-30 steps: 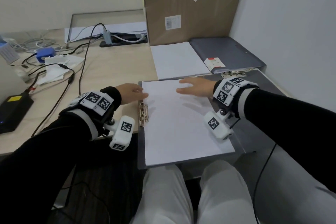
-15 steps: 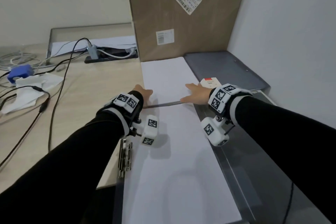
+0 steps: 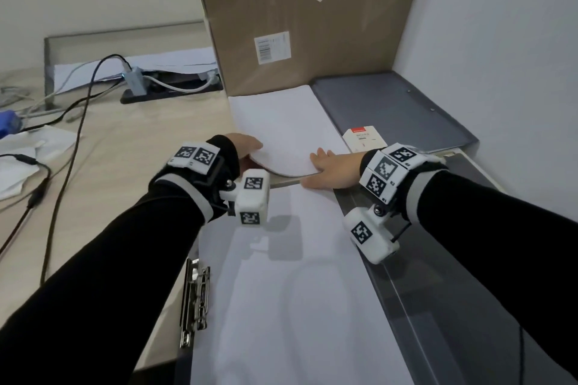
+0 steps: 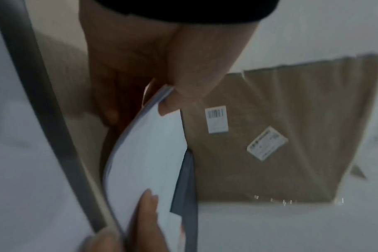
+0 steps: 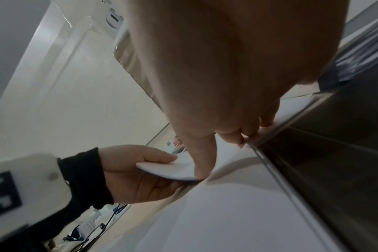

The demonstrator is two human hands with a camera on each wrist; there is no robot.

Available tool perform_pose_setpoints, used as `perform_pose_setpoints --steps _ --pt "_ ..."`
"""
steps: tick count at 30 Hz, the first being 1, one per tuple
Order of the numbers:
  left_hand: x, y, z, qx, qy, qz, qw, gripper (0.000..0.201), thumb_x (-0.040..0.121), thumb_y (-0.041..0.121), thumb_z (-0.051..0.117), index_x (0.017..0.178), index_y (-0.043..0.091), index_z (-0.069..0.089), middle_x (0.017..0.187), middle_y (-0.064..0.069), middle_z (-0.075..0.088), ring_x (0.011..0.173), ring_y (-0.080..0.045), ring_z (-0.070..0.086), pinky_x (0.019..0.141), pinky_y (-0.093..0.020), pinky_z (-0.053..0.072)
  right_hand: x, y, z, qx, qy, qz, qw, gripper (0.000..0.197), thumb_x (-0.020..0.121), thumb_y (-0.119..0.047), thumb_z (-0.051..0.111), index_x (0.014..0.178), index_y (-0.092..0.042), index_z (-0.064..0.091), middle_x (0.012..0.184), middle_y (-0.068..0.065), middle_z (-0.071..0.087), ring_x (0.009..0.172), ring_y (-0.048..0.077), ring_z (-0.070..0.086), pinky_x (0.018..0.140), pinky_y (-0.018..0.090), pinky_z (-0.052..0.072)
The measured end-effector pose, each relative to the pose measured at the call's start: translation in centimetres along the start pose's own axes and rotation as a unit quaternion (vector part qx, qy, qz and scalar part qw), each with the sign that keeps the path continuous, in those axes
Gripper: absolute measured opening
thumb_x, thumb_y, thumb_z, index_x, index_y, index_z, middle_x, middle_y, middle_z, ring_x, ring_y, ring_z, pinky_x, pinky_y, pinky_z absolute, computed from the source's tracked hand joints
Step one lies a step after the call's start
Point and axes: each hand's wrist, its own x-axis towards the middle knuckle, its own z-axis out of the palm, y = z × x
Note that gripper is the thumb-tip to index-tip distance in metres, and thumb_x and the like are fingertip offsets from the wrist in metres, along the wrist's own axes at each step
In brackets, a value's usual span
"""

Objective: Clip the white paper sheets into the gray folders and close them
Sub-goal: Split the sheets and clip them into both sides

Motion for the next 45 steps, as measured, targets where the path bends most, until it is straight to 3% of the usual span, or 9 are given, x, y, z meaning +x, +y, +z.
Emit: perform_pose_setpoints --steps 4,8,12,16,20,24,32,38,45 --pt "-0.9 0.2 0.9 0.127 0.075 0.057 0.987 0.041 0.095 0.007 0.047 0.135 -0.001 0.045 0.136 -0.017 0.052 0.124 -0.030 0.054 0.100 -0.039 0.048 0.0 -0.1 0.2 0.067 0.025 -0.008 0.997 0.069 0.097 -0.053 0.024 0.151 -0.011 0.013 0.160 0.008 0.010 0.148 0.024 0.009 0.119 0.039 0.011" --pt "-2.1 -0.1 -0.5 0.132 0.133 0.138 0.973 0.038 0.094 0.004 0.044 0.132 -0.005 0.046 0.136 -0.022 0.052 0.125 -0.036 0.050 0.102 -0.039 0.041 -0.7 -0.1 0.1 0.243 0.108 -0.029 0.963 0.050 0.097 -0.053 0.025 0.127 -0.021 0.048 0.132 -0.002 0.049 0.131 0.018 0.036 0.111 0.032 0.023" --pt "-4.6 -2.0 -2.7 -0.014 0.091 0.192 0.977 0.037 0.092 0.000 0.044 0.128 -0.001 0.050 0.125 -0.018 0.058 0.114 -0.035 0.056 0.104 -0.046 0.042 -3.1 0.9 -1.2 0.450 0.201 -0.033 0.870 0.069 0.084 -0.054 0.056 0.134 -0.008 0.040 0.126 -0.005 0.051 0.115 0.012 0.051 0.102 0.034 0.042" --pt "-8.5 -4.5 -3.6 -0.112 -0.040 0.229 0.966 0.035 0.095 -0.002 0.041 0.129 0.007 0.047 0.104 -0.006 0.063 0.090 -0.024 0.061 0.077 -0.035 0.051 -7.0 2.2 -2.2 0.622 0.146 -0.055 0.767 0.033 0.091 -0.024 0.060 0.122 -0.014 0.053 0.109 0.001 0.066 0.090 0.013 0.065 0.069 0.026 0.058" --pt "-11.9 -6.3 -2.6 -0.069 -0.119 0.245 0.960 0.034 0.096 -0.001 0.042 0.128 0.009 0.048 0.103 -0.005 0.065 0.088 -0.021 0.063 0.072 -0.028 0.058 -11.0 3.7 -1.2 0.624 0.125 -0.057 0.769 0.031 0.095 -0.008 0.050 0.126 -0.008 0.055 0.115 0.005 0.066 0.097 0.017 0.065 0.078 0.030 0.058" --pt "-14.9 -7.4 0.4 0.146 -0.155 0.208 0.955 0.038 0.097 0.025 0.045 0.132 0.011 0.048 0.132 -0.006 0.057 0.124 -0.026 0.052 0.108 -0.040 0.039 -14.9 6.5 1.9 0.599 0.176 0.011 0.781 0.037 0.096 0.000 0.044 0.133 -0.001 0.048 0.129 0.012 0.058 0.106 0.026 0.058 0.092 0.035 0.047" --pt "-17.9 -9.1 7.1 0.523 -0.119 0.204 0.819 0.058 0.099 0.037 0.037 0.151 0.016 0.021 0.161 -0.003 0.012 0.149 -0.019 0.013 0.118 -0.029 0.011 -18.8 13.0 8.9 0.426 0.185 0.196 0.864 0.045 0.090 -0.012 0.057 0.132 0.003 0.047 0.134 0.023 0.053 0.122 0.040 0.052 0.105 0.050 0.042" --pt "-18.3 -11.0 9.2 0.610 -0.088 0.204 0.760 0.066 0.094 0.050 0.038 0.151 0.024 0.015 0.160 -0.007 0.004 0.148 -0.033 0.006 0.117 -0.044 0.011 -19.9 12.3 10.0 0.392 0.183 0.238 0.870 0.046 0.090 -0.012 0.057 0.131 0.005 0.048 0.135 0.025 0.051 0.126 0.038 0.048 0.107 0.043 0.040" --pt "-18.2 -12.6 6.1 0.597 -0.112 0.196 0.770 0.080 0.092 0.052 0.043 0.152 0.030 -0.006 0.160 0.001 -0.017 0.148 -0.027 -0.014 0.119 -0.049 0.002 -19.1 10.9 11.4 0.417 0.163 0.211 0.869 0.044 0.090 -0.010 0.057 0.130 0.004 0.050 0.134 0.025 0.052 0.126 0.039 0.049 0.107 0.045 0.041"
